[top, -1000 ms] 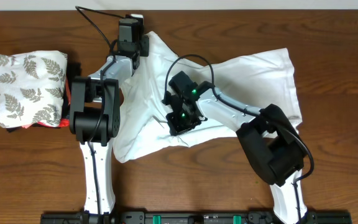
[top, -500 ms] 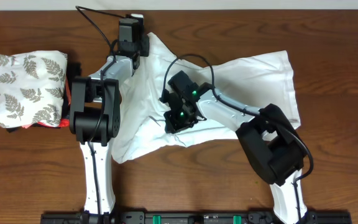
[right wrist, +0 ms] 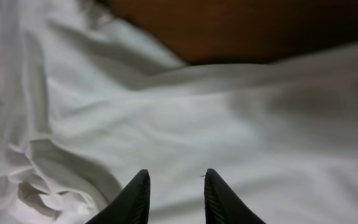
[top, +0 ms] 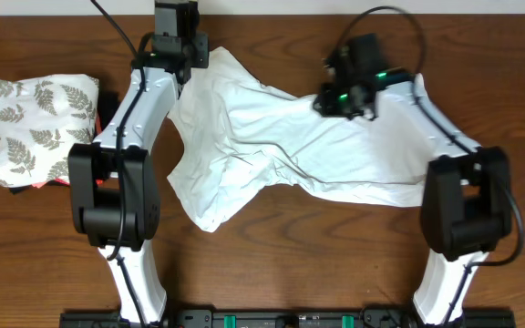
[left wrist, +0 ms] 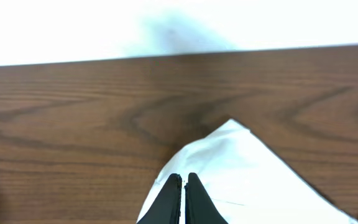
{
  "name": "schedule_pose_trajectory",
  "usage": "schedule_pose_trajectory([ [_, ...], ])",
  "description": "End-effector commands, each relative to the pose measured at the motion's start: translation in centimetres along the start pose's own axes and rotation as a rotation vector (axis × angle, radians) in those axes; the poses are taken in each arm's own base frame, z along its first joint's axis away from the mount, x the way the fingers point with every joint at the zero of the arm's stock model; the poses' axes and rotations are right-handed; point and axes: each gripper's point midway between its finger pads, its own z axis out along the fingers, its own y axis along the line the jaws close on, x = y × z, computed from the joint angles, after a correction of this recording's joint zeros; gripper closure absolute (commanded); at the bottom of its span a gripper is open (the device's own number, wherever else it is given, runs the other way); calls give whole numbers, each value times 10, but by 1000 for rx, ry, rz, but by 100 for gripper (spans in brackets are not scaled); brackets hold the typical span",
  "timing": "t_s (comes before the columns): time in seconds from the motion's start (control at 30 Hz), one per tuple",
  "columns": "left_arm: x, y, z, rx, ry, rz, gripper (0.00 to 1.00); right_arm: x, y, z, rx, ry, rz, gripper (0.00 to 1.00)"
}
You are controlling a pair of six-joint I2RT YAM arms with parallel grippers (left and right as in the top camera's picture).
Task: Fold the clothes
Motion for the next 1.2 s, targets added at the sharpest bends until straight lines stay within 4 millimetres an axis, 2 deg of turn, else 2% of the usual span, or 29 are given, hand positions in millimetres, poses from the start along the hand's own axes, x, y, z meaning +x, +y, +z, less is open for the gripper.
schedule_pose_trajectory([
  [0.0, 10, -4, 0, 31, 46, -20, 94, 16, -2, -6, -41, 69, 24, 73],
  [0.1, 40, -28, -6, 168, 175, -54, 94, 39, -2, -4, -28, 152, -7, 75],
  [0.2, 73, -48, -19, 275, 328, -125, 94, 51, -6, -3, 42, 190, -47, 74],
  [0.4, 124, -70, -53, 358, 594, -213, 94, 47, -34, -6, 193, 173, -51, 73],
  [0.5, 138, -76, -75, 357, 680, -206, 94, 39, -56, -12, 244, 147, -24, 73],
  [0.67, 151, -69, -116, 264, 776, -156, 94, 27, -113, -33, 371, 103, 60, 69],
  [0.8, 167, -62, -142, 188, 859, -114, 94, 29, -140, -45, 380, 114, 96, 69],
  [0.9, 186, -58, -148, 127, 920, -125, 94, 34, -156, -51, 391, 132, 119, 69],
  [1.03, 215, -56, -146, 86, 983, -174, 94, 44, -170, -53, 409, 166, 148, 69],
  [1.17, 244, -59, -146, 96, 1040, -196, 94, 55, -176, -52, 416, 206, 167, 69],
])
